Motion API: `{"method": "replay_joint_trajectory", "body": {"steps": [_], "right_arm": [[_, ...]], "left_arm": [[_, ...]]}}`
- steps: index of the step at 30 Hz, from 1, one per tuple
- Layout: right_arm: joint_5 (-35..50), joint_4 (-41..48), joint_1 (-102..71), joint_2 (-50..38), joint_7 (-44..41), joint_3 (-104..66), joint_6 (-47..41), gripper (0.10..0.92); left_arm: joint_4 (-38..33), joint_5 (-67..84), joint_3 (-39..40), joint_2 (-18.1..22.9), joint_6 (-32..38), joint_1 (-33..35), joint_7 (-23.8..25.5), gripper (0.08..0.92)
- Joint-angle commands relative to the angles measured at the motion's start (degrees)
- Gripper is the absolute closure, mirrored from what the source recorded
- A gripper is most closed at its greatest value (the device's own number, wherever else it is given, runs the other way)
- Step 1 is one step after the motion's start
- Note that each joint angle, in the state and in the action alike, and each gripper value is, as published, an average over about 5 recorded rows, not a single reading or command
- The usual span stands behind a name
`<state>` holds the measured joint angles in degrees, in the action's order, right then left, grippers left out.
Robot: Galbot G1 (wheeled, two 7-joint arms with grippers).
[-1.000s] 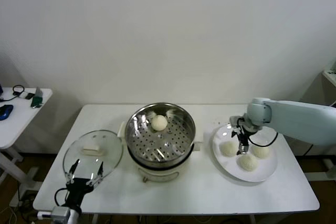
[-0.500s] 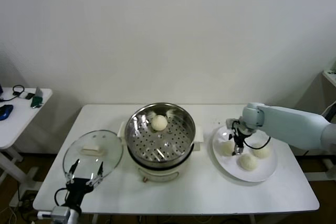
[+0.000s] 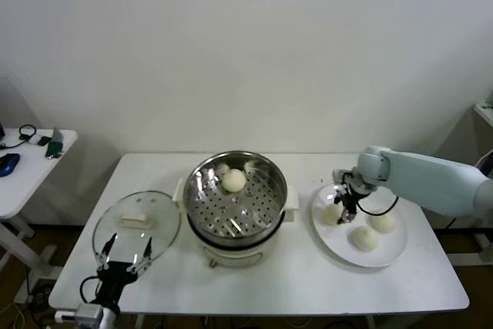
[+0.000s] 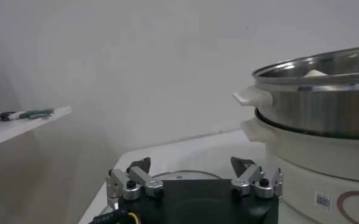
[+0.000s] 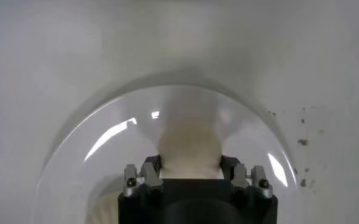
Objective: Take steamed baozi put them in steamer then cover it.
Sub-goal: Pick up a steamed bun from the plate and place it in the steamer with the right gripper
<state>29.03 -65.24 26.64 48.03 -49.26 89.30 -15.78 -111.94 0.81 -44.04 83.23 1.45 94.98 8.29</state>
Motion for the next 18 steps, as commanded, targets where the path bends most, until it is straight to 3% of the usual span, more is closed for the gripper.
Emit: {"method": "replay_joint_trajectory", "body": {"steps": [1,9,18], "right_arm": [[5.4,-5.5,16.1,-2.2,-2.6,6.6,0.6,0.381],[20.3,-15.7,40.1,0.0,-6.0,13.0,0.4,0.381],[31.0,-23.1,41.1,12.0,-0.8,2.9,-5.0,0.380]], "left_arm": [[-0.1,0.0,0.1,-0.1,0.0,-0.1,0.0,0.177],[-0.3,0.1,0.7,-0.4,0.0,-0.6,0.0,0.177],[-1.3,0.3,1.4,-0.2,0.1,-0.2,0.0,0.177]]}}
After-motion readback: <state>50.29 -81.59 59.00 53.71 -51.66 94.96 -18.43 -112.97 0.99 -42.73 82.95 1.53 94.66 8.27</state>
